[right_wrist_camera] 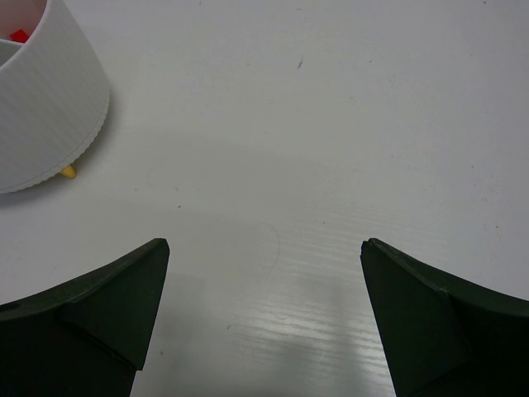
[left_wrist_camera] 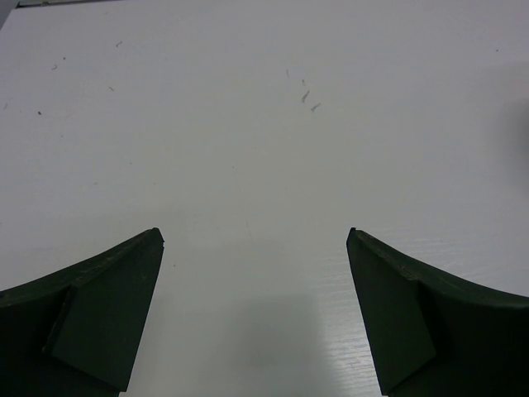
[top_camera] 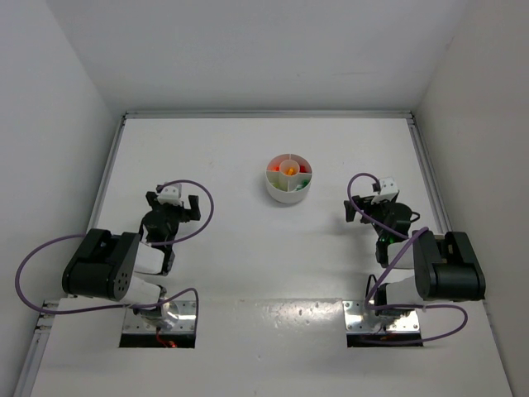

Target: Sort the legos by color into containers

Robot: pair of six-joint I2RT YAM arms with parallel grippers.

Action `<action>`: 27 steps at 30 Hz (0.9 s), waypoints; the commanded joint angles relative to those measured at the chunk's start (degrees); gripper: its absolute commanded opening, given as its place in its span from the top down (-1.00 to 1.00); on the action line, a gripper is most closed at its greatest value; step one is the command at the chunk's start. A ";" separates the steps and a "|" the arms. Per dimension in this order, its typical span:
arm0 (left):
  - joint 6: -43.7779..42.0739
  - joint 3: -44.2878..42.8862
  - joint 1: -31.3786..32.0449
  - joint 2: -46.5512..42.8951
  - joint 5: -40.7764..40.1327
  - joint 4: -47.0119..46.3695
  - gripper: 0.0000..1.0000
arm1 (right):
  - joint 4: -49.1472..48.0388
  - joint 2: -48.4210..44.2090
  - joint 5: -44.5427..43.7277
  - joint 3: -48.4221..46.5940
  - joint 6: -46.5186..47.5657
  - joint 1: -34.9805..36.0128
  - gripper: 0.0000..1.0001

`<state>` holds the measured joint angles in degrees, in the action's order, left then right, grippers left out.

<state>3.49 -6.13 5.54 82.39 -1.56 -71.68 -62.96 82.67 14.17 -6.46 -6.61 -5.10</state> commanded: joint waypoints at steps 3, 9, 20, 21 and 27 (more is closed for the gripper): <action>0.64 -0.02 0.17 -0.30 -0.11 -4.26 -0.99 | -4.80 -0.23 1.91 -1.01 0.55 0.18 -0.98; 0.64 -0.02 0.17 -0.30 -0.11 -4.26 -0.99 | -4.80 -0.23 1.91 -1.01 0.55 0.18 -0.98; 0.64 -0.02 0.17 -0.30 -0.11 -4.26 -0.99 | -4.80 -0.23 1.91 -1.01 0.55 0.18 -0.98; 0.64 -0.02 0.17 -0.30 -0.11 -4.26 -0.99 | -4.80 -0.23 1.91 -1.01 0.55 0.18 -0.98; 0.64 -0.55 0.17 -0.30 -1.07 -3.81 -0.99 | -4.80 -0.23 1.91 -1.01 0.55 0.18 -0.98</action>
<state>3.49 -6.13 5.54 82.39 -2.11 -71.64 -62.96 82.67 14.17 -6.46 -6.59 -5.10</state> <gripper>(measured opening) 0.995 0.993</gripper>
